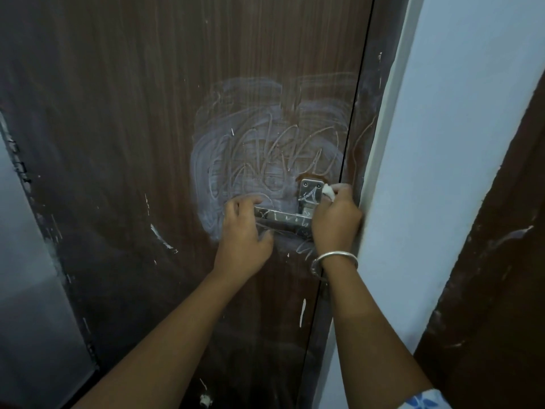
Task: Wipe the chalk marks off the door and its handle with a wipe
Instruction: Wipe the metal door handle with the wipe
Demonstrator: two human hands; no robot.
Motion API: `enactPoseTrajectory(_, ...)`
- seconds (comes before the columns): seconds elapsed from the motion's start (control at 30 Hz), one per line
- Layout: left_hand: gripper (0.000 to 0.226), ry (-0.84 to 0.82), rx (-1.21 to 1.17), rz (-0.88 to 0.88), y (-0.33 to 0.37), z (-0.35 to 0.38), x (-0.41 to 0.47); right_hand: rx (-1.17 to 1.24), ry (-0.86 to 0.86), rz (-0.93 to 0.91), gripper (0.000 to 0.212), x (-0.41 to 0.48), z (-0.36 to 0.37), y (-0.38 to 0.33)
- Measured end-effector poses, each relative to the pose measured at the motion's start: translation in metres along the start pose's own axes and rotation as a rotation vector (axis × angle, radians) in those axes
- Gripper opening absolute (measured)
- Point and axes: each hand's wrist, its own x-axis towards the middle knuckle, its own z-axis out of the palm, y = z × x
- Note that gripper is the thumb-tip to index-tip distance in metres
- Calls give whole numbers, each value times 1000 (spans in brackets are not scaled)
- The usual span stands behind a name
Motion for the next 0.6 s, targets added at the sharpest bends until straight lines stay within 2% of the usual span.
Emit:
enactPoseTrajectory(0.17,52,14,11,-41,-3,4,-4,-31,-63,110,18,-42,3,29)
enactPoseTrajectory(0.43,52,-4,-18,-76,-7,9,-14,14,11,34,23,-20,6,16)
enactPoseTrajectory(0.6,53,-6,-10,-112,-13,12,-19,-27,-4,133,25,-55,13,43)
